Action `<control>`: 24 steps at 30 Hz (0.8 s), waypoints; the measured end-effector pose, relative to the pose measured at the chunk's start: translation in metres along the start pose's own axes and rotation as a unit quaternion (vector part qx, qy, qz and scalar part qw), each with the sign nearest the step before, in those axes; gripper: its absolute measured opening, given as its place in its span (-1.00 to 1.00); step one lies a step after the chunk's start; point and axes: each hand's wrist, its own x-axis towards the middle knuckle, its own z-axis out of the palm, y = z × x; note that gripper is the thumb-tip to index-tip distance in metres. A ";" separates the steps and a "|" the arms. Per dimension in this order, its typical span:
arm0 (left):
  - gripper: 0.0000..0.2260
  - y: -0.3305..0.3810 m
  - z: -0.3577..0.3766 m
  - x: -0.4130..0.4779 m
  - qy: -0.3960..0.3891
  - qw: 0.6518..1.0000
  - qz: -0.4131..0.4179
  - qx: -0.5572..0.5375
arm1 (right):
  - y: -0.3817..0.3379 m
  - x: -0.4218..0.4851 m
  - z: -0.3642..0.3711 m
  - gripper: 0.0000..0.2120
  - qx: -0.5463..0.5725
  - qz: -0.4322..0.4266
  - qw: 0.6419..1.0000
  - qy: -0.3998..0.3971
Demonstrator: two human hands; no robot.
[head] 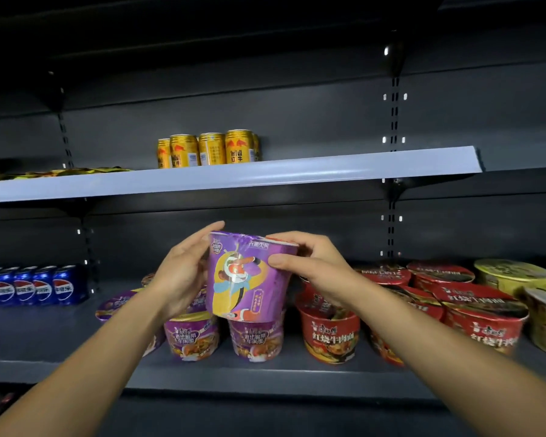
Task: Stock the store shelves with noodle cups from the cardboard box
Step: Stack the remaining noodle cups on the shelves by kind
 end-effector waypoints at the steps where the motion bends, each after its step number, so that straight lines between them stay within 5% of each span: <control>1: -0.76 -0.003 -0.004 0.011 0.009 1.000 -0.002 0.012 | 0.005 0.011 0.003 -0.68 -0.020 0.001 1.000 0.011; 8: -0.77 -0.023 -0.028 0.073 0.105 0.992 0.001 0.068 | 0.031 0.074 0.034 -0.54 -0.236 0.002 0.969 0.070; 13: -0.84 -0.035 -0.048 0.097 0.050 0.986 0.025 0.159 | 0.040 0.108 0.053 -0.44 -0.348 0.034 0.931 0.109; 18: -0.82 -0.039 -0.045 0.102 0.000 0.946 0.082 0.313 | 0.048 0.125 0.068 -0.56 -0.478 0.031 0.869 0.121; 24: -0.58 -0.042 -0.060 0.113 -0.017 0.960 0.091 0.264 | 0.052 0.139 0.064 -0.56 -0.542 0.020 0.838 0.066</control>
